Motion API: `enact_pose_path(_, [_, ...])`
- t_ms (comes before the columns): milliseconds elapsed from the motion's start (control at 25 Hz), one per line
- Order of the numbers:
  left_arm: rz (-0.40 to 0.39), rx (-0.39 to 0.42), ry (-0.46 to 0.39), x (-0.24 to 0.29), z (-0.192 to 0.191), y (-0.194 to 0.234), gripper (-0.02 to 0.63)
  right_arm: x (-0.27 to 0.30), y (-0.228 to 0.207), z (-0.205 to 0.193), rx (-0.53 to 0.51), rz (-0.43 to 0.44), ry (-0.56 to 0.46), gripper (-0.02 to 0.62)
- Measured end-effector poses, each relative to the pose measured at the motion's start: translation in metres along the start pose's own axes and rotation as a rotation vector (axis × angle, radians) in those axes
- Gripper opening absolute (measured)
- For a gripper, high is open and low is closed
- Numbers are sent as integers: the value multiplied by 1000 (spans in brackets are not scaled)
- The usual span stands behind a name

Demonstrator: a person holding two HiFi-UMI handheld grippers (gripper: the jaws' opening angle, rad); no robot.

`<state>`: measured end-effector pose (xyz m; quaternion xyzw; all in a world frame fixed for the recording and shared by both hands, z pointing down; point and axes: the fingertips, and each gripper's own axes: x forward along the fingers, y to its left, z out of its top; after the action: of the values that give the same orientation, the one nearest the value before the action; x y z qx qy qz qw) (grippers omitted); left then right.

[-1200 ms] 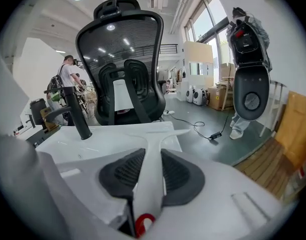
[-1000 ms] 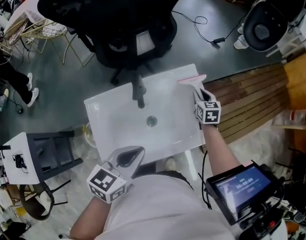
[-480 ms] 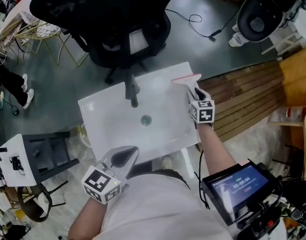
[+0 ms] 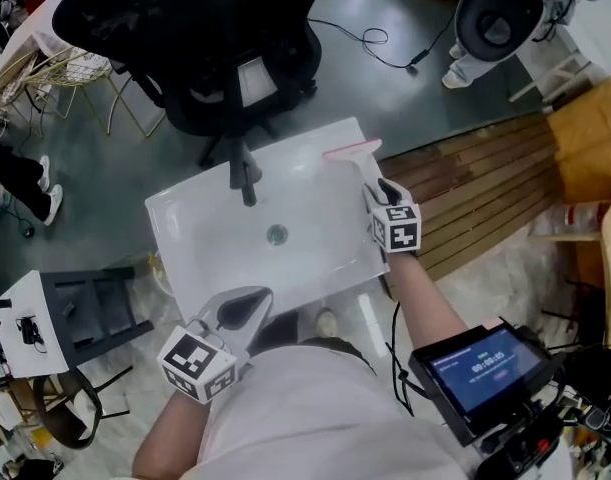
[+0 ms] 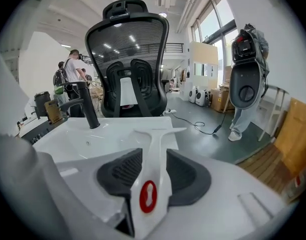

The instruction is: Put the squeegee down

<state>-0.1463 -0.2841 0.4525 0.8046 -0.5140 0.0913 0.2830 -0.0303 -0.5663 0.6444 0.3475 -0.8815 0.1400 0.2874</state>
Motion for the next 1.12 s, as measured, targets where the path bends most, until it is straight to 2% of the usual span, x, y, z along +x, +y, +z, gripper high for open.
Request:
enact_pose_path(320, [-3, 24, -12, 4, -11, -51, 8, -59, 8, -18, -9, 56, -21, 138])
enact_pose_path(520, [26, 31, -34, -7, -22, -95, 6, -113, 19, -32, -77, 79, -37, 136])
enact_pose_path(640, [46, 24, -38, -17, -33, -118, 8, -149, 29, -40, -110, 102, -48, 110])
enact_pose_path(840, [51, 31, -21, -14, -48, -137, 6, -179, 41, -53, -114, 148, -74, 20])
enact_pose_path(1120, [24, 74, -22, -12, -44, -154, 7, -233, 67, -59, -99, 208, -103, 3])
